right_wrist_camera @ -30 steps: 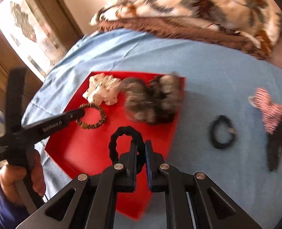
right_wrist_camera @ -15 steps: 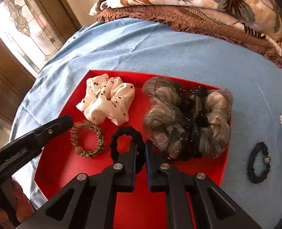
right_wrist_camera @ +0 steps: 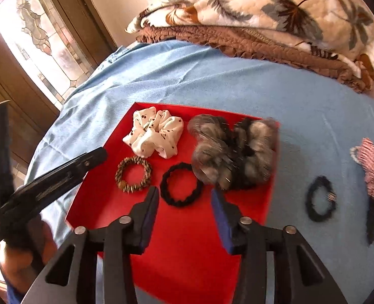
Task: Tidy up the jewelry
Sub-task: 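Carry leopard hair tie with left gripper to tray while right gripper carries black hair tie, then release both hair ties in the tray and move grippers back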
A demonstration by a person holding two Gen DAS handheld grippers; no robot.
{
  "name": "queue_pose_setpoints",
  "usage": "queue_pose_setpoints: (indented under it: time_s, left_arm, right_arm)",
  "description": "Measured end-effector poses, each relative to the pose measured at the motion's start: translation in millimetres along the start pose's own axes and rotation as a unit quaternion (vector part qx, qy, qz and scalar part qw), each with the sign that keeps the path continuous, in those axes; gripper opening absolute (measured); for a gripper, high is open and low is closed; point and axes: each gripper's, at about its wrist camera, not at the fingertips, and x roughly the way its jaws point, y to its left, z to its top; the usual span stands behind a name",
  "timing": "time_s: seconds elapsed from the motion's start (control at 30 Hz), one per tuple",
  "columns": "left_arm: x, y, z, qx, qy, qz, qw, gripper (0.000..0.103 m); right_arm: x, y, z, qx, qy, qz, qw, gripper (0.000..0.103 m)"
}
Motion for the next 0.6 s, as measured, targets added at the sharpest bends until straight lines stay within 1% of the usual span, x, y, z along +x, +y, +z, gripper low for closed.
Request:
queue_pose_setpoints:
  time_s: [0.17,0.23,0.33,0.4,0.5,0.6]
  left_arm:
    - [-7,-6,-11,0.016,-0.005,-0.001,0.9999,0.04]
    - [-13,-9,-16,0.02,-0.013,-0.007,0.9997,0.041]
    - [-25,-15,-22,0.029,-0.03,-0.022,0.9989,0.043]
    - [-34,-21,-27,0.038,-0.047,-0.027,0.9978,0.046]
    - [-47,-32,-38,0.053,-0.07,-0.03,0.9957,0.048]
    - [-57,-45,-52,0.068,-0.078,-0.043,0.9937,0.048]
  right_arm:
    - [-42,-31,-28,0.019,-0.009,-0.015,1.0,0.052]
    - [-61,-50,-41,0.034,-0.012,-0.027,0.999,0.054]
    - [-90,-84,-64,0.058,-0.02,-0.058,0.996,0.055]
    - [-110,-110,-80,0.078,-0.023,-0.08,0.993,0.055]
    - [-138,-148,-105,0.11,-0.027,-0.11,0.987,0.056]
    - [-159,-181,-131,0.141,-0.034,-0.136,0.98,0.056]
